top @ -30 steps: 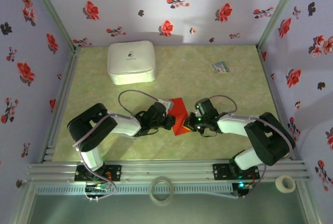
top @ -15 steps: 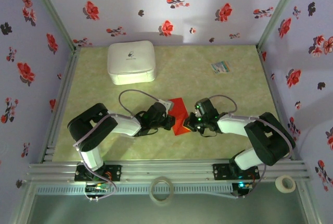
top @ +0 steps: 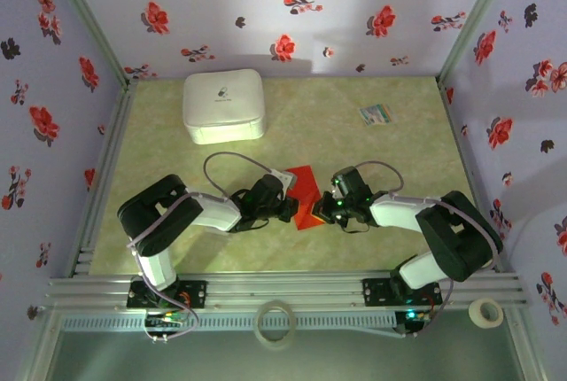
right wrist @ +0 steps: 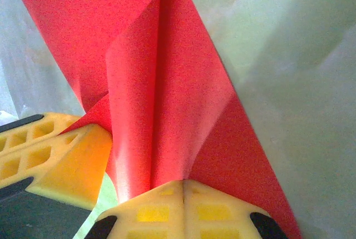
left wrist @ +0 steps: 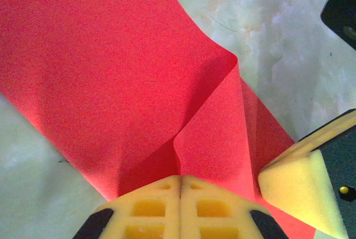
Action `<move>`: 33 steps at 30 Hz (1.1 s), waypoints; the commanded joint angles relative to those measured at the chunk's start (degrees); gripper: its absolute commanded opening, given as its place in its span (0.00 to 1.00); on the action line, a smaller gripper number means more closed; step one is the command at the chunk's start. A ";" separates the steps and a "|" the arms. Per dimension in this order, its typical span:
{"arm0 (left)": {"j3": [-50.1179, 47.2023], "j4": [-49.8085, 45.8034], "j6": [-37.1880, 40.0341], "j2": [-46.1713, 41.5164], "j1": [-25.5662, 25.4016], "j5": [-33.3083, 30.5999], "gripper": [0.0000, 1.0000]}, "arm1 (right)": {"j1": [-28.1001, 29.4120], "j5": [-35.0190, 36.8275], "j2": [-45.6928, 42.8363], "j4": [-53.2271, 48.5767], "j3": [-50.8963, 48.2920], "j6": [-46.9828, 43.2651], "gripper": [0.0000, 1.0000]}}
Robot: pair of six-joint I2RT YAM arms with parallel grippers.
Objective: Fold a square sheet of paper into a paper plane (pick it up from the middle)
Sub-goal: Fold the triangle a second time at the center of the table.
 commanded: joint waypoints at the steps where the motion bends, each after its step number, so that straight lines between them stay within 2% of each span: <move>1: 0.68 1.68 2.07 0.52 0.41 -0.01 0.02 | -0.12 1.56 1.89 -3.92 -0.39 -1.20 0.05; 15: -0.21 1.67 2.08 0.85 0.98 -0.27 0.02 | -0.47 1.78 1.56 -4.43 -0.55 -1.54 0.05; 33: -1.10 1.02 -2.14 0.89 1.09 1.87 0.01 | -0.43 1.95 1.32 -4.73 -0.37 -1.46 0.05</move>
